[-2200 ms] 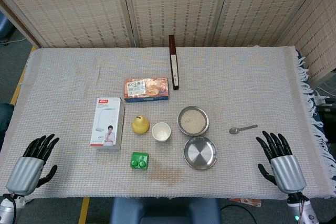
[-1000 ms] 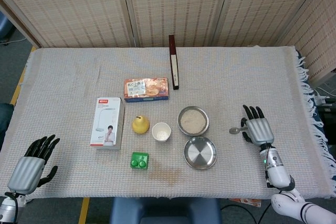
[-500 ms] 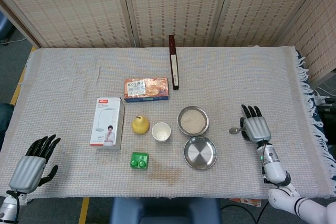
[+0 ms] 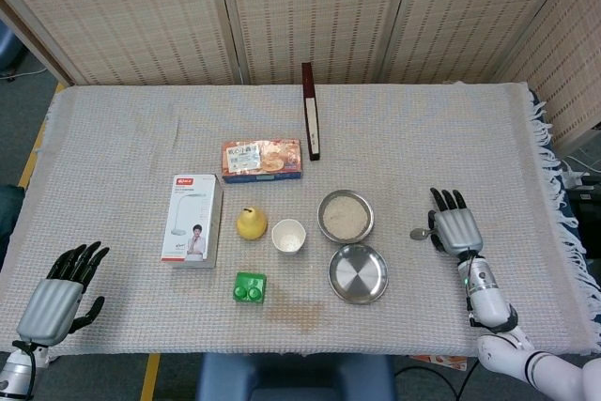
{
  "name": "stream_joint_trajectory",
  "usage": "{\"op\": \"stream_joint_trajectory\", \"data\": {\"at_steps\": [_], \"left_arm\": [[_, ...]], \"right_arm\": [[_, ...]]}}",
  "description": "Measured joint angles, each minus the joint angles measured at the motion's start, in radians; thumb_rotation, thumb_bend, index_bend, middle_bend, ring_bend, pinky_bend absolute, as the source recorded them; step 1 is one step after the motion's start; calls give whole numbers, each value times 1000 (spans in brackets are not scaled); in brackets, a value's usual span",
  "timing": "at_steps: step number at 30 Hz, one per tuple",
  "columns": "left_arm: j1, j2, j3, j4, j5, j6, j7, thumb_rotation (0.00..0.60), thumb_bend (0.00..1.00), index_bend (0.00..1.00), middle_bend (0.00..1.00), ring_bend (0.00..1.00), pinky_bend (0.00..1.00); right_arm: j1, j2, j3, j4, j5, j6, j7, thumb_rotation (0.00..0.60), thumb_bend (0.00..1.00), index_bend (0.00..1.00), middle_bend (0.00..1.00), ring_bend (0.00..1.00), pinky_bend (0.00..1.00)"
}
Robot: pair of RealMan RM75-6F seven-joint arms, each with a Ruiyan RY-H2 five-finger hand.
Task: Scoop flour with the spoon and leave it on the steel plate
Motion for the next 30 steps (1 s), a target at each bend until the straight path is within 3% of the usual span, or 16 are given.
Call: {"op": "stream_joint_trajectory", "data": {"at_steps": [17, 30], "left_arm": [[-2, 2, 4, 1, 4, -2, -3, 600, 404, 0, 0, 0, 106], [-2, 6, 9, -5, 13, 3, -10, 600, 404, 0, 0, 0, 107]], "right_arm": [[8, -7, -8, -14, 12, 12, -20, 600, 327, 612, 0, 0, 0], [9, 50, 1, -113, 4, 71, -88, 600, 404, 677, 6, 0, 0]]}}
